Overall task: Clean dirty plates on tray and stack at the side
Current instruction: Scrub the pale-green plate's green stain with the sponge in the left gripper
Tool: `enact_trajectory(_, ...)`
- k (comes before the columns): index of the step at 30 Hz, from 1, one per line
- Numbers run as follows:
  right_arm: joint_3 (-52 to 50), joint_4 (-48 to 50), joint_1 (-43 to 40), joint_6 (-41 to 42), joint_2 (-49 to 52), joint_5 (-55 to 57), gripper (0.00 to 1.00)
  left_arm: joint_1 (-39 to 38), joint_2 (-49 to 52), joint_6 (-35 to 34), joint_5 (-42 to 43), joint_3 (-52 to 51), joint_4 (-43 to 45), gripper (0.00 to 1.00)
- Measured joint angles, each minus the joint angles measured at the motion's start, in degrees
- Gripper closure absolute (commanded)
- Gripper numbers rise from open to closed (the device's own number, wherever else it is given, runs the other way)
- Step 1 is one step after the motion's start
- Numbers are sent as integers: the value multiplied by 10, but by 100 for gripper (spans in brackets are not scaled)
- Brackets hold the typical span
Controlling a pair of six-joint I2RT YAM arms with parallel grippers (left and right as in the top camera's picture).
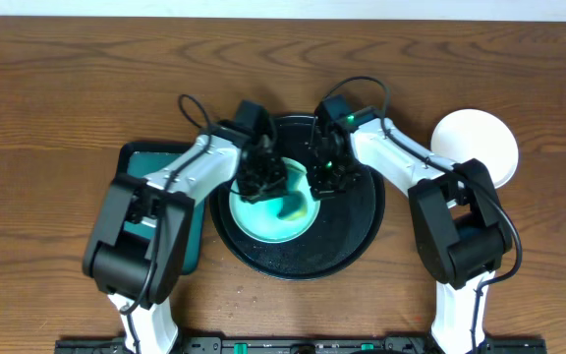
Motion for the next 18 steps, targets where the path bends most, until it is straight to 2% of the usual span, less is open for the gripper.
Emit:
enact_trajectory(6,0,2,6,0,0,-3,99,45,-31,20,-144,3,-78,93)
enact_trajectory(10,0,1,6,0,0,-11,99,46,-46,22,-230,3,-111,93)
enact_trajectory(18,0,5,14,0,0,-41,99,40,-54,41,-293,2,-152,93)
